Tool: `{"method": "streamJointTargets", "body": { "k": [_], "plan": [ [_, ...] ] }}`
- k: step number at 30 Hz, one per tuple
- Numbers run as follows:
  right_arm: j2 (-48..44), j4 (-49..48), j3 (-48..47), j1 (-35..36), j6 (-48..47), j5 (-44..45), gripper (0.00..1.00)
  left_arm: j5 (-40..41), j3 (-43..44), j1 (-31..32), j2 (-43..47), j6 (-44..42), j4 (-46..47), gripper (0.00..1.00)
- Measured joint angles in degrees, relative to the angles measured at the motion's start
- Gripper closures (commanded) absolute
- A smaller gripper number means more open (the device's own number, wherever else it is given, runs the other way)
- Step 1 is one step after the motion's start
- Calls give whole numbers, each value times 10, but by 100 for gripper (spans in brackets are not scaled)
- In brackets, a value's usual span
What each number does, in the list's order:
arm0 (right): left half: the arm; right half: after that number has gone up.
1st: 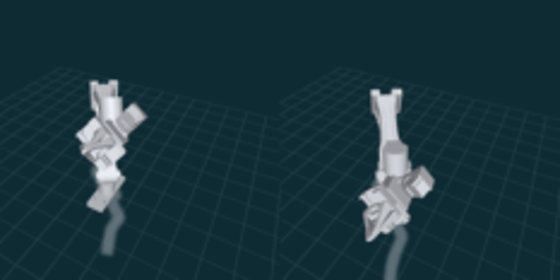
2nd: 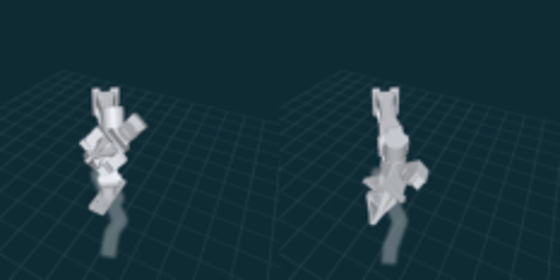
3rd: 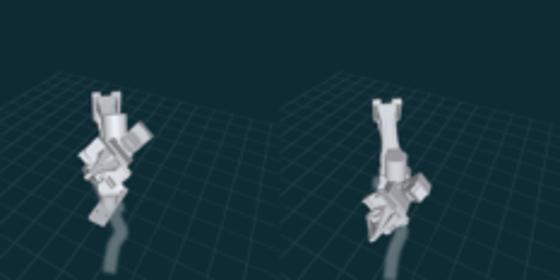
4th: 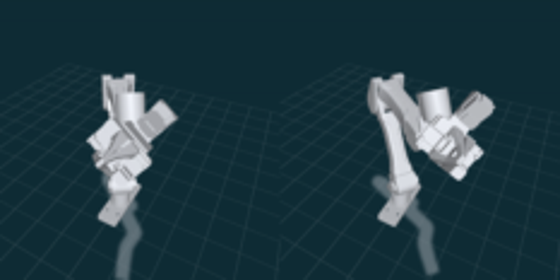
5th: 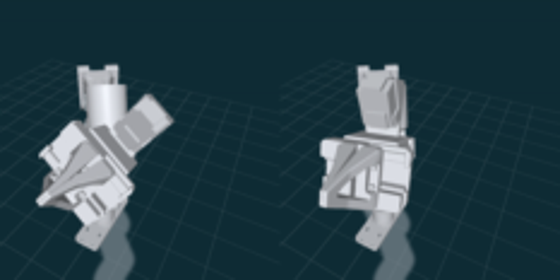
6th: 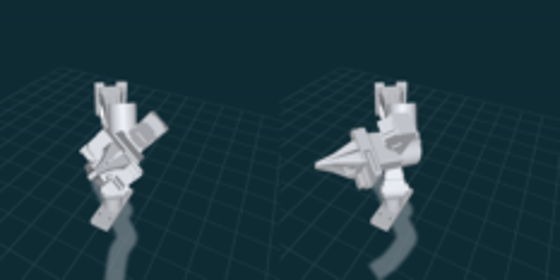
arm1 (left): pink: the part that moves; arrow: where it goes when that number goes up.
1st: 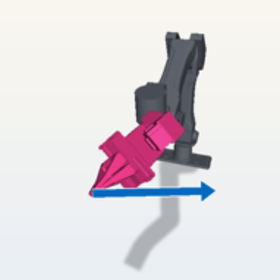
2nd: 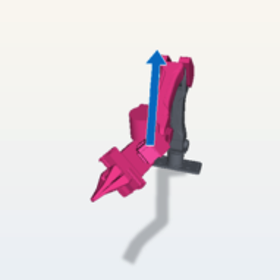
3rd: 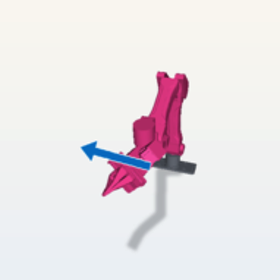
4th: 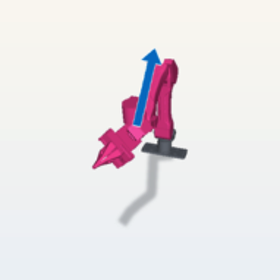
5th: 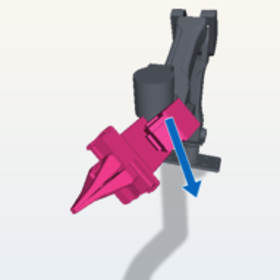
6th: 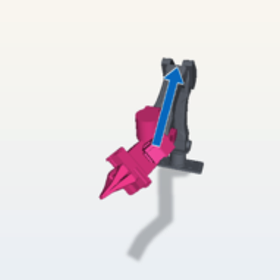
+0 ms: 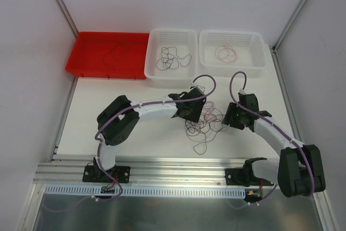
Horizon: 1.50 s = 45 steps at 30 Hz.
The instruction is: Untangle the cables
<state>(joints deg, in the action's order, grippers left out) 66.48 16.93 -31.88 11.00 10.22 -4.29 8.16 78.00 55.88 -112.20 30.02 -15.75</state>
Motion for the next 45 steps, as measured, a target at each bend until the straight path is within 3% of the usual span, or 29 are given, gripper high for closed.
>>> {"method": "streamJointTargets", "body": {
  "k": [1, 3, 4, 6, 9, 16, 23, 32, 35, 36, 39, 41, 45],
  "plan": [
    [10, -6, 0, 0, 0, -5, 56, 2, 0, 0, -3, 0, 0, 68],
    [25, -14, 0, 0, 0, -15, 64, 10, 0, 0, -4, -1, -2, 82],
    [31, -17, 0, 0, 1, -19, 74, 15, 0, 0, -4, -4, -1, 92],
    [35, -19, 0, 0, 1, -24, 90, 27, -2, 0, -3, -4, 0, 99],
    [27, -17, 0, 0, 2, -26, 99, 41, -23, -6, 12, -5, -1, 100],
    [-85, 52, -24, 5, 1, -31, 99, 57, -130, -69, 124, 13, -4, 100],
    [-174, 128, -128, -1, 2, -46, 99, 37, -225, -151, 306, 41, 36, 100],
    [-165, 186, -195, -19, 3, -71, 99, 14, -304, -205, 411, 41, -7, 100],
    [-136, 180, -178, -21, 2, -74, 81, -17, -308, -211, 427, 38, -24, 100],
    [-125, 180, -172, -21, 3, -71, 63, -27, -310, -211, 430, 37, -31, 100],
    [-84, 179, -153, -8, 0, -32, 48, -58, -314, -211, 429, 36, -51, 100],
    [-75, 180, -140, 17, -1, -7, 40, -78, -315, -205, 424, 36, -61, 100],
    [-102, 174, -133, 91, -4, 31, 39, -97, -314, -184, 401, 37, -62, 100]
  ]
}}
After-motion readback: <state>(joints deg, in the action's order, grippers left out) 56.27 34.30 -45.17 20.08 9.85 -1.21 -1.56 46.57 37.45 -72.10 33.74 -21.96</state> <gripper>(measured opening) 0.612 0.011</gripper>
